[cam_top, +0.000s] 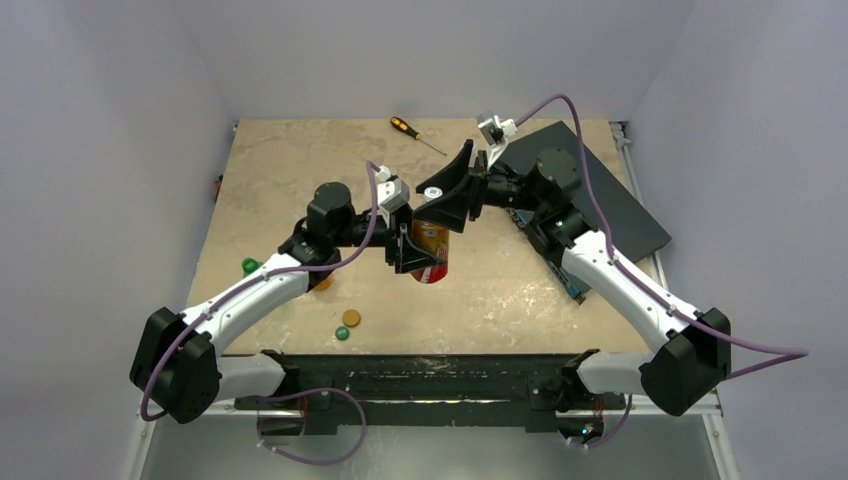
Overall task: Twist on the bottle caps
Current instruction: Screw the bottle cap onto the plastic bottle.
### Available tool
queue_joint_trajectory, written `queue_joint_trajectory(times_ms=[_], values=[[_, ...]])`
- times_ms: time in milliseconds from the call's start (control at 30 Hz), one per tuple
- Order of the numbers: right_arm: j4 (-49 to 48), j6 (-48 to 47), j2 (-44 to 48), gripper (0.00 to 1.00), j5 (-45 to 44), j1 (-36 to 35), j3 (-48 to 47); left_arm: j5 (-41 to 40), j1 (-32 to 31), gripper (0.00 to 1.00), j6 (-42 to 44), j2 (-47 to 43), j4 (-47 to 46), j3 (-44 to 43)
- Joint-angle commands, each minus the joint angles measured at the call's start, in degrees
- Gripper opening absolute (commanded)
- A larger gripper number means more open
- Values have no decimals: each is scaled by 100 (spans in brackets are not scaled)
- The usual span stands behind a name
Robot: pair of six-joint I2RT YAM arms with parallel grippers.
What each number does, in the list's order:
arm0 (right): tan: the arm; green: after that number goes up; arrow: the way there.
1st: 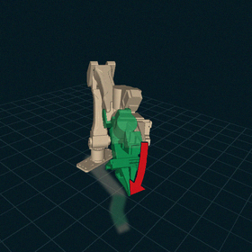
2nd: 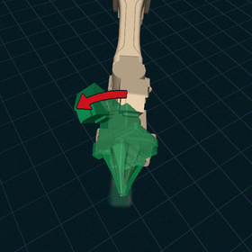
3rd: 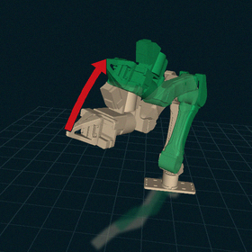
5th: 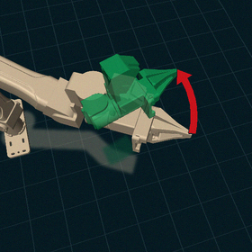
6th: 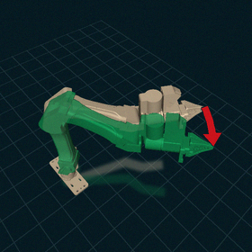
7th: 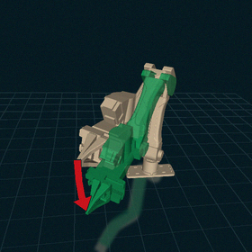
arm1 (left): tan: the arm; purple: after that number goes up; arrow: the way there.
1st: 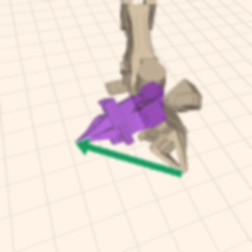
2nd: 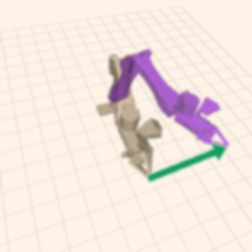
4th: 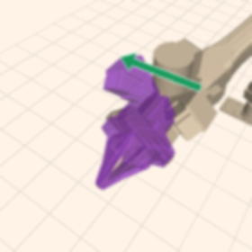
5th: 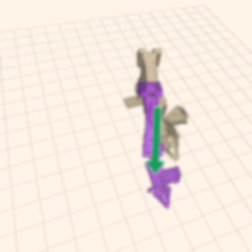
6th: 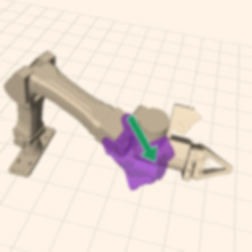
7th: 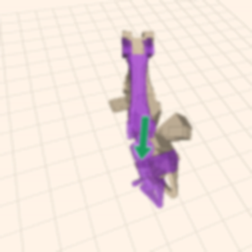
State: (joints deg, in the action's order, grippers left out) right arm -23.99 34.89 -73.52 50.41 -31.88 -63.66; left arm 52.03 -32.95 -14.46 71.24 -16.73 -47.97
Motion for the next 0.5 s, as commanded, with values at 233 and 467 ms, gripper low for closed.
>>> queue_joint_trajectory(times_ms=[233,467], values=[[-89,-106,258,80,-115,-42,-100,127,146,0,-240,43,-533,140],[-36,-157,306,80,-139,-30,-61,153,209,0,-333,74,-641,178]])
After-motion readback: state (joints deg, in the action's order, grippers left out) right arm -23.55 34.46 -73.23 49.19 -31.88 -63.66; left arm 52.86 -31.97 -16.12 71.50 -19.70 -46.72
